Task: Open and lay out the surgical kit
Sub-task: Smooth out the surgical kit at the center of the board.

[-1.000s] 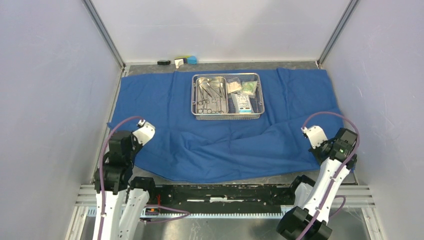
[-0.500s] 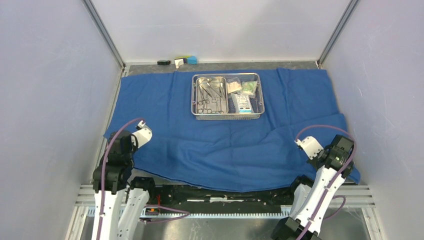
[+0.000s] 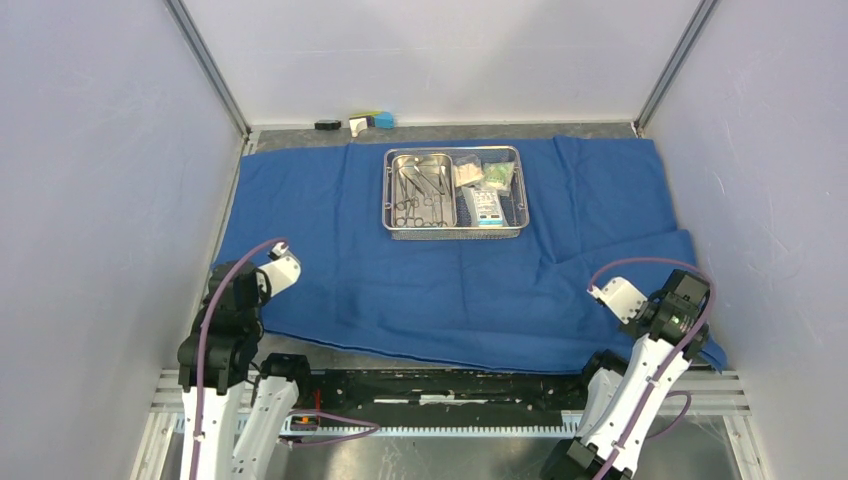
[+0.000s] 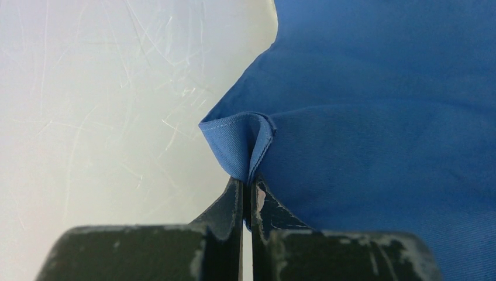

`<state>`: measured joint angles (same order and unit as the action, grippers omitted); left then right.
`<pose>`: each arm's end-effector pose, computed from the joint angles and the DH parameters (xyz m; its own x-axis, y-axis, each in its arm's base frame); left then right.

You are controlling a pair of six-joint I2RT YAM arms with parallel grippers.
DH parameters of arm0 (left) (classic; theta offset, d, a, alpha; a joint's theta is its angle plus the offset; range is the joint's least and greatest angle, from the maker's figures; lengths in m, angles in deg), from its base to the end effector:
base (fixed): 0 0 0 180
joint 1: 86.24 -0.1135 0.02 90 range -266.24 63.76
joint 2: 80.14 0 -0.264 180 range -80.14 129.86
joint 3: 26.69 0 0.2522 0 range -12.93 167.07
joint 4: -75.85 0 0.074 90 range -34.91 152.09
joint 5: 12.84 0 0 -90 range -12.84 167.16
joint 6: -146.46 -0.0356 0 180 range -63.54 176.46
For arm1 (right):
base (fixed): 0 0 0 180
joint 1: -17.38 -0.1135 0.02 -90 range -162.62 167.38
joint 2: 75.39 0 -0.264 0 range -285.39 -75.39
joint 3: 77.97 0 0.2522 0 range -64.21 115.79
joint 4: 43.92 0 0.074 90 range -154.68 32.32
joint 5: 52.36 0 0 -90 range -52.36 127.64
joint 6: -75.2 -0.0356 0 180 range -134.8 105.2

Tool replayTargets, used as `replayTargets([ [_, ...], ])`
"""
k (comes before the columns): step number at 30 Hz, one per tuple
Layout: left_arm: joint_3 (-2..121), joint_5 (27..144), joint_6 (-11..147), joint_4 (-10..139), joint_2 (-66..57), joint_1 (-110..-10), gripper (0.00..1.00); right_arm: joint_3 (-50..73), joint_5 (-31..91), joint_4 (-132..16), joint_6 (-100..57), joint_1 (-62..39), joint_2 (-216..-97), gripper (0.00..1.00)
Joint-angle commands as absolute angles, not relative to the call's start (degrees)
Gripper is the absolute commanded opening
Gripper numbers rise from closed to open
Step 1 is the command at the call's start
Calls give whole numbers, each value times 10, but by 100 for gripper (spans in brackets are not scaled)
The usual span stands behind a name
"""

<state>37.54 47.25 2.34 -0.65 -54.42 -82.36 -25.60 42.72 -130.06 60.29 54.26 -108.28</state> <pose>0.0632 0.0135 0.3206 -0.6301 0.7467 -0.2132 0.3022 0.4887 0.8185 0.0617 -0.0502 0.2405 -0.7937 -0.6078 -0.0234 -0.5487 0.7321 -0.4038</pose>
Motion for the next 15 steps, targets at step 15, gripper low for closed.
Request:
replayTargets([
  [15, 441, 480, -26, -20, -484, -824, 2, -233, 508, -1299, 918, 546, -1015, 0],
])
